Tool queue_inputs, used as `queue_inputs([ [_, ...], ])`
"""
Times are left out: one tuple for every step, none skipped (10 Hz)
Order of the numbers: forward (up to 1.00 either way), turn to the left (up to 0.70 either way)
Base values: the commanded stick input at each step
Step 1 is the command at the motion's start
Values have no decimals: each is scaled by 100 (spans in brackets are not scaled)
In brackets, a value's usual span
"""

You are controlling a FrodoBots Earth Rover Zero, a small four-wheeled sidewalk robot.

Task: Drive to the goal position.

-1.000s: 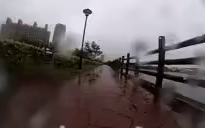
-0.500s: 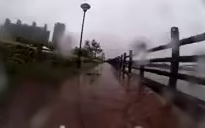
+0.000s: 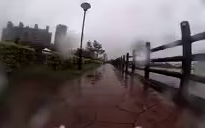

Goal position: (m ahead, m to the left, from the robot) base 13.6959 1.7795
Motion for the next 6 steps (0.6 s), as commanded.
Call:
queue_inputs([
  [100, 0],
  [100, 0],
  [100, 0],
  [100, 0],
  [100, 0],
  [100, 0],
])
